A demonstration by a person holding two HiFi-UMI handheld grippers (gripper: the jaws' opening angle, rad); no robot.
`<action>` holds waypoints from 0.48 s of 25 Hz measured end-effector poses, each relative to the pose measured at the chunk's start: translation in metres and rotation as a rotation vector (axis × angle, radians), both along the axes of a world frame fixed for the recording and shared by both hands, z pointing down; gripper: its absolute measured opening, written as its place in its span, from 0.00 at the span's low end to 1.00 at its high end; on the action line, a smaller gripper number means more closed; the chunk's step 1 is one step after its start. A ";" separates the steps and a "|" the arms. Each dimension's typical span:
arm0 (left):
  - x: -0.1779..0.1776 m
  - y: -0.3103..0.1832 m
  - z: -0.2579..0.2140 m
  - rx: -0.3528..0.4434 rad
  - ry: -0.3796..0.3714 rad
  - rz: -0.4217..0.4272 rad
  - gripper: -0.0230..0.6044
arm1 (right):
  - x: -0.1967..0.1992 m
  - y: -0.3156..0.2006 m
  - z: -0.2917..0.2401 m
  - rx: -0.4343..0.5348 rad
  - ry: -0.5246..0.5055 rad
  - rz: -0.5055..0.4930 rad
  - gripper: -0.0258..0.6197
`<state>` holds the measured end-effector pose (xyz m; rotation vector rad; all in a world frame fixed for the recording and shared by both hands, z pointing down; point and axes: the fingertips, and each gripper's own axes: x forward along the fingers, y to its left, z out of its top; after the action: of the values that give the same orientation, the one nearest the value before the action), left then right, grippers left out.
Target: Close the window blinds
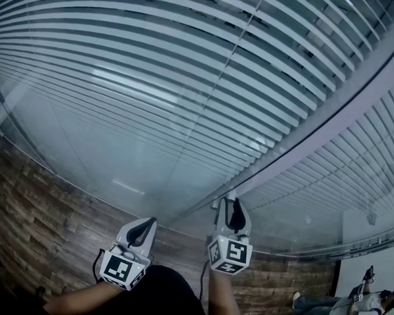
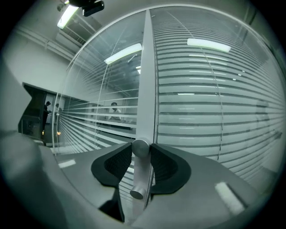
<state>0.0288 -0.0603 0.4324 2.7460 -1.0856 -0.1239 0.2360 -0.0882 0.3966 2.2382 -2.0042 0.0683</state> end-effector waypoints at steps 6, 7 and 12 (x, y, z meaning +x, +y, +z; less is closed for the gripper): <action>-0.004 0.002 0.002 -0.007 -0.005 -0.006 0.04 | -0.005 0.000 0.000 -0.064 0.270 0.016 0.25; -0.005 0.002 0.002 -0.007 -0.007 -0.006 0.04 | -0.006 0.000 0.000 -0.077 0.312 0.016 0.25; -0.006 0.003 0.007 -0.012 -0.012 -0.013 0.04 | -0.005 0.000 0.008 -0.127 0.522 0.033 0.24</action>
<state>0.0231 -0.0578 0.4395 2.7334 -1.1042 -0.1024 0.2313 -0.0882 0.4049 1.9509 -1.6329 -0.3404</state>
